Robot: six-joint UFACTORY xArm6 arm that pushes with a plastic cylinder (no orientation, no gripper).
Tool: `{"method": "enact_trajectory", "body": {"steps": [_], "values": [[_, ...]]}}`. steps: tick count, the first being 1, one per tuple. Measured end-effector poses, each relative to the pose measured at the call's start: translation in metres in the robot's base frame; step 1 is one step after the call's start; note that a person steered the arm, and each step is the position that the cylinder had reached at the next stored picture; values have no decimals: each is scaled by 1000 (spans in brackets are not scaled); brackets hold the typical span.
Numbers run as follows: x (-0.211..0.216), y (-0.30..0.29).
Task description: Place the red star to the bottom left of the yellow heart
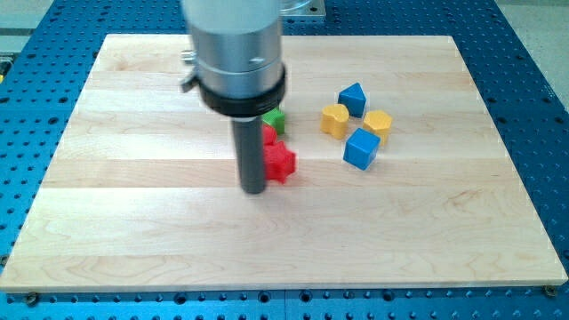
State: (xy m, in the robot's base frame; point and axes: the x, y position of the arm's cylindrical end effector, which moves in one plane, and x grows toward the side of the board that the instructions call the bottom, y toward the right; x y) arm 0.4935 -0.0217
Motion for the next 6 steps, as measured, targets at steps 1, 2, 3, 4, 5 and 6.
{"method": "enact_trajectory", "body": {"steps": [1, 2, 3, 4, 5, 6], "values": [[-22, 41], [-22, 51], [-21, 51], [-21, 44], [-12, 1], [-10, -35]]}}
